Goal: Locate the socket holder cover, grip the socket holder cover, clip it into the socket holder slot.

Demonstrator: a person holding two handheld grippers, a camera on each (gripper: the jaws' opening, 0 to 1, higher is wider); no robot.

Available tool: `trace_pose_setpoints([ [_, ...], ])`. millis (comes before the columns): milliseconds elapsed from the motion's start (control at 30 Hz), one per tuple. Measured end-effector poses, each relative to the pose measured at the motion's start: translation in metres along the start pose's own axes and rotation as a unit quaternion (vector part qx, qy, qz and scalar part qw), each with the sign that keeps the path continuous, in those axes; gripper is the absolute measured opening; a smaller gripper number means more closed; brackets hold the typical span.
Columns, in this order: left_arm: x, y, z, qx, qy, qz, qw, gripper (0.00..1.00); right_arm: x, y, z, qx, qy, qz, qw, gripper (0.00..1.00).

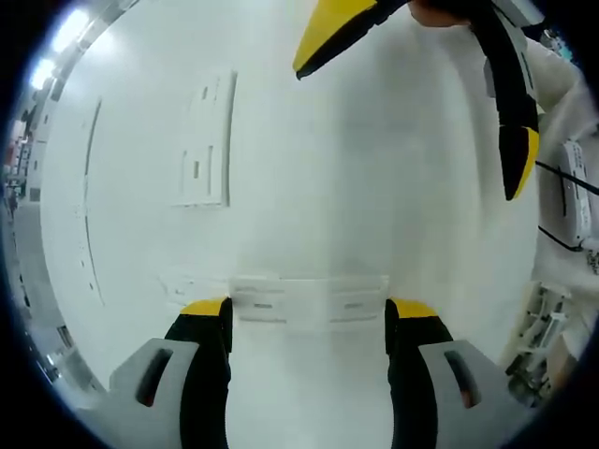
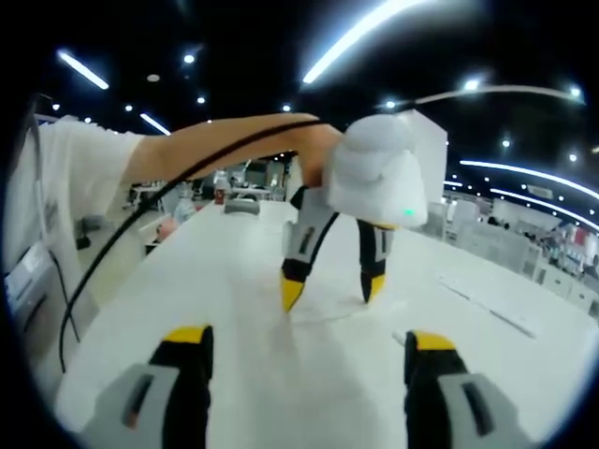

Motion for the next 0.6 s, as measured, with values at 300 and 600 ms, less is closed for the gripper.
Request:
trace_pose_setpoints([
  [300, 0.0009, -0.0004, -0.0027, 0.001, -0.001, -0.002, 1.0000, 0.65, -0.0002, 0.0005, 0.0002, -0.001, 0.000, -0.002, 1.0000, 0.84],
  [600, 0.0015, 0.0008, -0.0032, 0.003, -0.003, -0.007, 1.0000, 0.65, 0.0004, 0.0000, -0.0011, -0.003, 0.002, -0.003, 1.0000, 0.84],
])
Point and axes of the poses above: the point that each gripper's makers call its tool centre point, and the gripper's own axes: x roughly forward along the fingers, z roughly to its right, y roughly out of its top, the point moved 9 cm from there along -x, roughly backward along the fingers, and after that the axes turned 13 degrees about y, right-handed, at the moved point
